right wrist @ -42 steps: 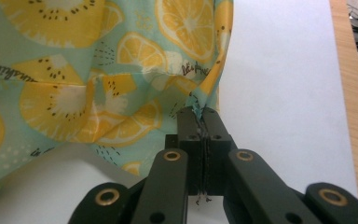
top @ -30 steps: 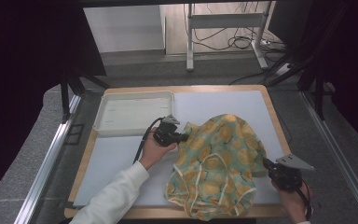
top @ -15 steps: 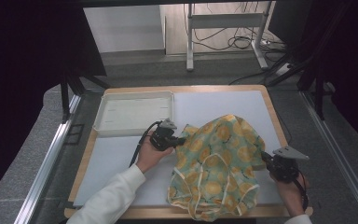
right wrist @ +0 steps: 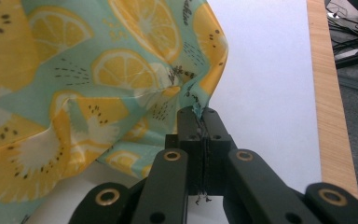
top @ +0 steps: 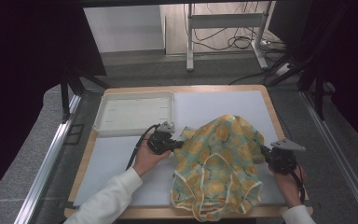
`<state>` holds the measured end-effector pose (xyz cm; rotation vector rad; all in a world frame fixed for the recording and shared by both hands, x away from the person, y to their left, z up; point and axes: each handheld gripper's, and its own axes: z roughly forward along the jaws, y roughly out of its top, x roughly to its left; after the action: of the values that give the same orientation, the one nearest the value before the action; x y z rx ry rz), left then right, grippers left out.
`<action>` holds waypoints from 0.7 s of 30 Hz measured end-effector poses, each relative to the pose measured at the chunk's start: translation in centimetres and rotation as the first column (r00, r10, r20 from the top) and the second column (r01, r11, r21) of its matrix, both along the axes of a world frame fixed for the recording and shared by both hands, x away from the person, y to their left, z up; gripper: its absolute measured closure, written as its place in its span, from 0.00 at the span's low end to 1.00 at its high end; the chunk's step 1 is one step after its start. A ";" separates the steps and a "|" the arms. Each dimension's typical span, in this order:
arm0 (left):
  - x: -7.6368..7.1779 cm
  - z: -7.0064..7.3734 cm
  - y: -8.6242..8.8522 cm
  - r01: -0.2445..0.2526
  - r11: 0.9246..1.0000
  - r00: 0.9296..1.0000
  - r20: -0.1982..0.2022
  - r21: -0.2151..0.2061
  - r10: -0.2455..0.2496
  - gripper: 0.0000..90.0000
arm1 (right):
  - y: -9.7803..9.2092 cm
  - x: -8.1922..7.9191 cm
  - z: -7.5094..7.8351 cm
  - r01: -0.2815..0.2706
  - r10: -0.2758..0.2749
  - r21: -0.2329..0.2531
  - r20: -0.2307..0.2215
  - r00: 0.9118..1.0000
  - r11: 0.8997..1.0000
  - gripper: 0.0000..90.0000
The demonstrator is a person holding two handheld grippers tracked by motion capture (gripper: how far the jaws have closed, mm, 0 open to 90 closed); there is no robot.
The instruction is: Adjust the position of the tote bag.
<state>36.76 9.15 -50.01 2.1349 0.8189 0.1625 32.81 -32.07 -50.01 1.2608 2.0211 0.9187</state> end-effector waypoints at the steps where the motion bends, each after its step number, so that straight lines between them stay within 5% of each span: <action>1: -0.2 0.0 0.0 -0.003 1.000 1.000 0.000 -0.004 0.003 1.00 | 0.0 0.2 0.0 0.001 -0.001 -0.002 0.000 1.000 1.000 0.98; 21: -1.4 -0.5 1.4 0.004 1.000 1.000 0.000 0.007 -0.004 1.00 | 1.1 3.6 0.3 -0.008 0.008 0.032 -0.017 1.000 0.999 0.98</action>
<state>35.33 10.52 -50.53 2.1431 0.8151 0.1633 36.37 -30.98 -49.68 1.2825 2.0337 0.9503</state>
